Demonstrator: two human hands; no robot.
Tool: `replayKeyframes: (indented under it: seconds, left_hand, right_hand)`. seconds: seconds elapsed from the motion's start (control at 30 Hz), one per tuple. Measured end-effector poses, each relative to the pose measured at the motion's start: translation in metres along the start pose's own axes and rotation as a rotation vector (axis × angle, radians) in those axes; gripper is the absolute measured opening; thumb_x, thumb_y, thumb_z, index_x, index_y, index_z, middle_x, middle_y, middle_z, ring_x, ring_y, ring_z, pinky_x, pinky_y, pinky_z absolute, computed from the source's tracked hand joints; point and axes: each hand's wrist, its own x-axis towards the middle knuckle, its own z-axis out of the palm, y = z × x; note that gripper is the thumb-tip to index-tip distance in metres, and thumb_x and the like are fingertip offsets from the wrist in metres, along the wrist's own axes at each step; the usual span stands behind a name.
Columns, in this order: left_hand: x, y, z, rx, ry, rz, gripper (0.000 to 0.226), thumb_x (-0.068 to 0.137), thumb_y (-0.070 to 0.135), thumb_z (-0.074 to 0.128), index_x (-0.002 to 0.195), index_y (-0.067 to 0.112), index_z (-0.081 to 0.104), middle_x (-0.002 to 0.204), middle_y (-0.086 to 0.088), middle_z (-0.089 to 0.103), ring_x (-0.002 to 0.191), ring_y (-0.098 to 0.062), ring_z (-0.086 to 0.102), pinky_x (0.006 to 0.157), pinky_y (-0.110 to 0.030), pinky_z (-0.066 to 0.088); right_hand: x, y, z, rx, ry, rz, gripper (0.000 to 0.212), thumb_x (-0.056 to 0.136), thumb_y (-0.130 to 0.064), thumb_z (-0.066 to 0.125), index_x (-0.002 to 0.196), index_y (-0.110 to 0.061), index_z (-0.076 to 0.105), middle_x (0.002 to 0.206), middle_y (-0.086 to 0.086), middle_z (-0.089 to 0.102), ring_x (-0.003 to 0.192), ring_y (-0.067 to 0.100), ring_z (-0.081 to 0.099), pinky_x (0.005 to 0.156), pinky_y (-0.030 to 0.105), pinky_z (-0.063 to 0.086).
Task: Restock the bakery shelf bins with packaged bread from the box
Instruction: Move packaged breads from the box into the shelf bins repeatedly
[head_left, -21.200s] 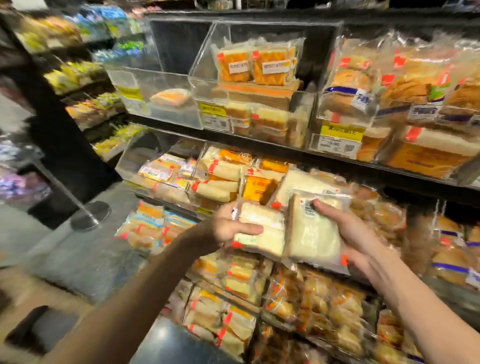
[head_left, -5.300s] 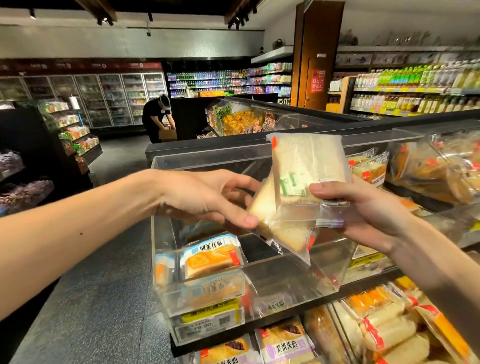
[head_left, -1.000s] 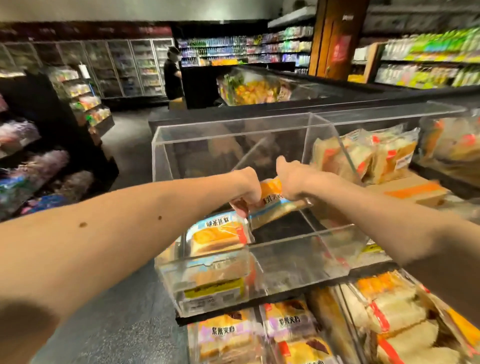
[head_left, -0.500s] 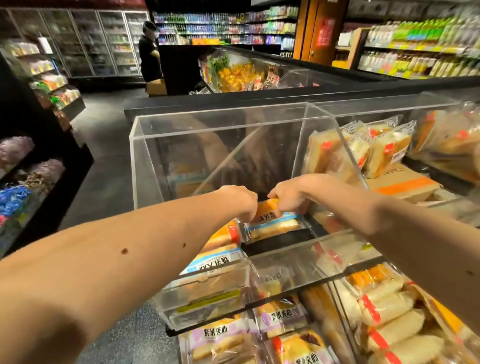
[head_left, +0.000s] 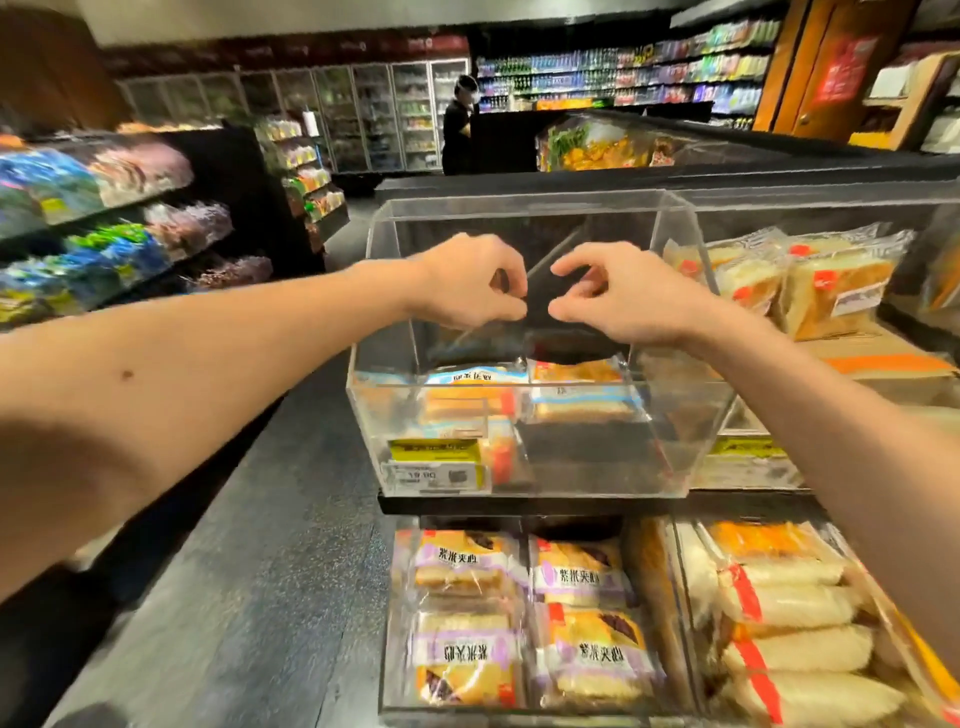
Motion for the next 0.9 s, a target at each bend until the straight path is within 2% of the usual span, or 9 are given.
replayKeyframes:
  seconds: [0.1, 0.23, 0.33, 0.43, 0.5, 0.57, 0.67, 0.77, 0.9]
  left_hand:
    - [-0.056, 0.010, -0.028, 0.017, 0.222, -0.058, 0.014, 0.089, 0.036, 0.067, 0.094, 0.024, 0.070, 0.074, 0.015, 0.059, 0.079, -0.016, 0.060, 0.075, -0.029, 0.045]
    - [-0.166, 0.010, -0.033, 0.150, 0.479, -0.096, 0.015, 0.084, 0.037, 0.061, 0.089, 0.023, 0.063, 0.069, 0.011, 0.055, 0.069, -0.017, 0.053, 0.072, -0.039, 0.050]
    - [-0.267, 0.003, -0.007, 0.230, 0.448, -0.198, 0.018, 0.086, 0.037, 0.064, 0.094, 0.022, 0.062, 0.082, 0.008, 0.054, 0.080, -0.017, 0.053, 0.074, -0.032, 0.043]
    - [-0.386, -0.011, 0.026, 0.323, 0.398, -0.345, 0.025, 0.084, 0.041, 0.059, 0.098, 0.021, 0.062, 0.089, 0.002, 0.059, 0.085, -0.023, 0.056, 0.073, -0.033, 0.044]
    - [-0.470, -0.019, 0.051, 0.374, 0.332, -0.517, 0.030, 0.081, 0.044, 0.059, 0.101, 0.022, 0.063, 0.091, 0.000, 0.062, 0.082, -0.027, 0.059, 0.067, -0.034, 0.046]
    - [-0.553, -0.024, 0.080, 0.368, 0.286, -0.711, 0.031, 0.078, 0.038, 0.072, 0.103, 0.021, 0.065, 0.090, -0.003, 0.065, 0.078, -0.031, 0.063, 0.060, -0.034, 0.052]
    - [-0.673, -0.030, 0.129, 0.237, 0.184, -1.066, 0.041, 0.076, 0.028, 0.082, 0.112, 0.021, 0.065, 0.098, -0.008, 0.068, 0.086, -0.035, 0.067, 0.065, -0.038, 0.057]
    - [-0.779, -0.024, 0.180, 0.067, 0.139, -1.388, 0.048, 0.084, 0.023, 0.072, 0.129, 0.017, 0.058, 0.116, -0.011, 0.064, 0.102, -0.038, 0.063, 0.078, -0.043, 0.055]
    - [-0.904, -0.012, 0.246, -0.078, 0.173, -1.661, 0.049, 0.090, 0.024, 0.064, 0.138, 0.019, 0.051, 0.126, -0.010, 0.060, 0.111, -0.034, 0.059, 0.084, -0.042, 0.051]
  right_hand:
    - [-0.047, -0.025, -0.001, 0.084, 0.127, -0.168, 0.037, 0.087, -0.033, 0.071, 0.123, -0.028, 0.063, 0.094, -0.006, 0.067, 0.075, 0.005, 0.055, 0.088, 0.031, 0.049]
    - [-0.122, -0.071, 0.027, 0.113, 0.071, -0.391, 0.041, 0.085, -0.041, 0.071, 0.123, -0.030, 0.061, 0.097, -0.007, 0.062, 0.080, 0.014, 0.056, 0.087, 0.038, 0.048]
    - [-0.172, -0.102, 0.081, 0.095, -0.057, -0.519, 0.045, 0.087, -0.044, 0.066, 0.128, -0.029, 0.057, 0.107, -0.004, 0.060, 0.095, 0.016, 0.056, 0.092, 0.035, 0.041]
    - [-0.215, -0.143, 0.164, 0.110, -0.240, -0.634, 0.053, 0.084, -0.047, 0.056, 0.133, -0.026, 0.054, 0.116, -0.001, 0.056, 0.103, 0.024, 0.058, 0.095, 0.037, 0.046]
    - [-0.246, -0.175, 0.224, 0.125, -0.420, -0.720, 0.053, 0.089, -0.045, 0.058, 0.138, -0.025, 0.050, 0.126, 0.000, 0.052, 0.113, 0.025, 0.056, 0.101, 0.036, 0.043]
    - [-0.281, -0.210, 0.278, 0.110, -0.590, -0.788, 0.054, 0.094, -0.043, 0.060, 0.143, -0.026, 0.044, 0.136, -0.001, 0.047, 0.123, 0.025, 0.051, 0.104, 0.034, 0.038]
    - [-0.339, -0.266, 0.352, 0.116, -0.779, -0.876, 0.054, 0.094, -0.042, 0.060, 0.143, -0.025, 0.044, 0.140, 0.001, 0.046, 0.126, 0.027, 0.050, 0.104, 0.040, 0.041]
    - [-0.397, -0.318, 0.421, 0.097, -0.954, -0.947, 0.052, 0.094, -0.039, 0.062, 0.141, -0.022, 0.047, 0.137, 0.003, 0.051, 0.124, 0.028, 0.054, 0.102, 0.040, 0.043]
    - [-0.476, -0.384, 0.502, 0.010, -1.163, -0.955, 0.056, 0.096, -0.039, 0.058, 0.146, -0.019, 0.042, 0.144, 0.002, 0.048, 0.134, 0.021, 0.045, 0.107, 0.034, 0.039]
